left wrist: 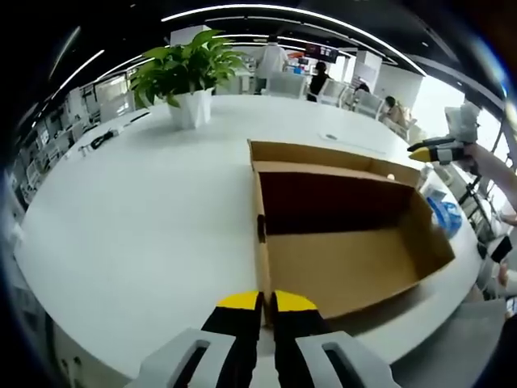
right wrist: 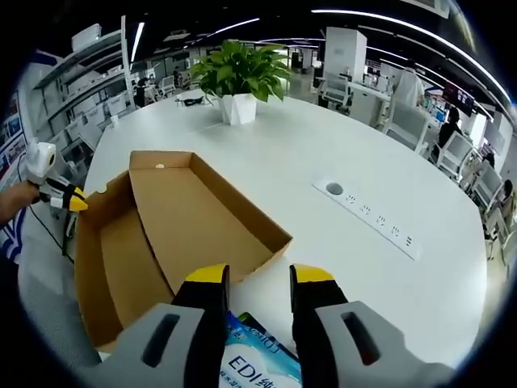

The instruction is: Operate the shoe box by opening the lid, removing the specified soft item, and placing it in the target area until the item is outside and the box remains undamaged.

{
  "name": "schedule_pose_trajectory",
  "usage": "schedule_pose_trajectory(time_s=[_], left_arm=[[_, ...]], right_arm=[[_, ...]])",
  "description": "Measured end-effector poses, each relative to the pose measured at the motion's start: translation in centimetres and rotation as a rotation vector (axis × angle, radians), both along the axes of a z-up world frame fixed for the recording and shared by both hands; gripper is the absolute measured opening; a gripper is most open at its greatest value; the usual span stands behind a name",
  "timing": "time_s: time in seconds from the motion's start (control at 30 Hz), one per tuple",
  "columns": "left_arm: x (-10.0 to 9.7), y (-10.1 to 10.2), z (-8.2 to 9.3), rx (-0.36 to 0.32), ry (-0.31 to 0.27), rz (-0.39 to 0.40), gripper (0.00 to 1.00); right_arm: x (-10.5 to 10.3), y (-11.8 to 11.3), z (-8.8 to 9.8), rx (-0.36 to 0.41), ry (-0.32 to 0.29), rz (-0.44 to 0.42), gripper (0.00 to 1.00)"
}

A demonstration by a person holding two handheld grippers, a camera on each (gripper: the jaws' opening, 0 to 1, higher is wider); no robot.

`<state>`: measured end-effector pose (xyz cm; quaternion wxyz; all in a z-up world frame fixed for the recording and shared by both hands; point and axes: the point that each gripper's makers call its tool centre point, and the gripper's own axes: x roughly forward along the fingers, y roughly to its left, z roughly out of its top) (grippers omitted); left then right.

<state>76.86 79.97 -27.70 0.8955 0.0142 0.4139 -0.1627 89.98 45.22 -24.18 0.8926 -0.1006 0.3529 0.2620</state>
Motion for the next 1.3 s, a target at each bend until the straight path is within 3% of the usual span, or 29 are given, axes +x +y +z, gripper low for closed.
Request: schedule_pose_trajectory(time_s=[0.27,0.33,0.73,0.93,1.07,1.13,1.3], left_arm=[[0.0,0.0,0.0,-0.003,0.003,0.045,0.03],[-0.1,0.1,0.0,-0.002,0.004,0.047,0.03],[0.2,0.3,-0.2,-0.011,0.008,0.048,0.03],[0.2,0.3,-0.3,-0.01,0.011,0.048,0.03],[0.5,0.6,-0.4,-0.012,0.014,0.043,0.03],[0.4,0.6,-0.4,-0.013,0.014,0.042,0.03],[0.4,0.6,-0.4,-0.016,0.014,0.037,0.03]], right_arm=[[0.6,0.8,-2.2,-0.021,0.069,-0.015,0.25],[1.5,0.6,-3.2,-0.03,0.086,-0.028,0.24],[2.9,1.1,-4.7,0.001,0.176,-0.131,0.21],[2.9,1.2,-5.7,0.057,0.267,-0.251,0.2],[4.0,1.5,-7.0,0.05,0.309,-0.271,0.19],[3.6,1.7,-7.0,0.076,0.347,-0.299,0.16],[3.3,1.6,-7.4,0.051,0.347,-0.314,0.11]])
